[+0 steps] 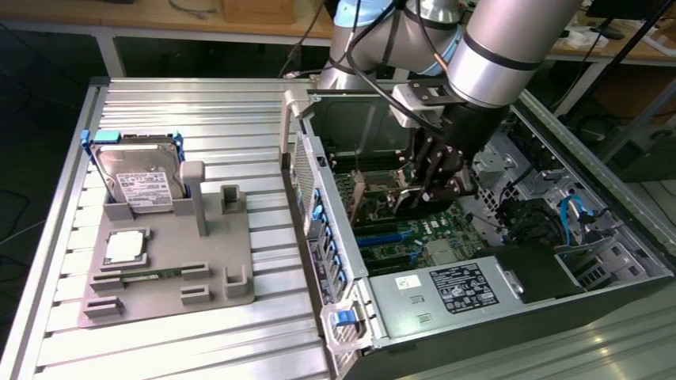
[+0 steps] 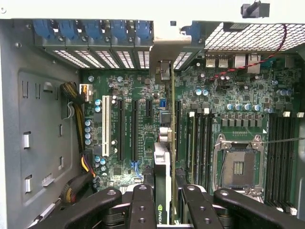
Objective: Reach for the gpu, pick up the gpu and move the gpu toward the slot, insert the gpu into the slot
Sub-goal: 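Insert the gpu into the slot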
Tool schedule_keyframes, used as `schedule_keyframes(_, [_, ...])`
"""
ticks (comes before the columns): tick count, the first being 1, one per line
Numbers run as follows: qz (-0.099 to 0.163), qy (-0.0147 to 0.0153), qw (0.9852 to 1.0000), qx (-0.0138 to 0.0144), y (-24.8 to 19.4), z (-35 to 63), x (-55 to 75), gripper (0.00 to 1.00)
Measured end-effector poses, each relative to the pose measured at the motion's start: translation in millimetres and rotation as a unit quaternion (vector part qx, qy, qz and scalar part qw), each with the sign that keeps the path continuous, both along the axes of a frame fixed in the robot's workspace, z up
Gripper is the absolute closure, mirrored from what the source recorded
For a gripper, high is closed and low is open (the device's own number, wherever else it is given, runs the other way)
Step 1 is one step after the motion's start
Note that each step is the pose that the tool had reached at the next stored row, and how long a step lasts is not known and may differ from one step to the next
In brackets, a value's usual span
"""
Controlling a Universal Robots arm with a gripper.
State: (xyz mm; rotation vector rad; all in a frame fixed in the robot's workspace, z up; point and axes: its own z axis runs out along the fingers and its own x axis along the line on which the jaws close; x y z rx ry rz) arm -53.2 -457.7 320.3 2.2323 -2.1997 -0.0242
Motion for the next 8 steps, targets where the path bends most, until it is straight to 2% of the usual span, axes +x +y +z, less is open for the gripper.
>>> schedule_keyframes(4, [0.0, 0.0, 1.0, 0.0, -0.3, -2.2, -0.6, 0.73])
schedule_keyframes(8, [0.0, 0.0012, 1.0, 0.0, -0.3, -9.8, -2.2, 0.73])
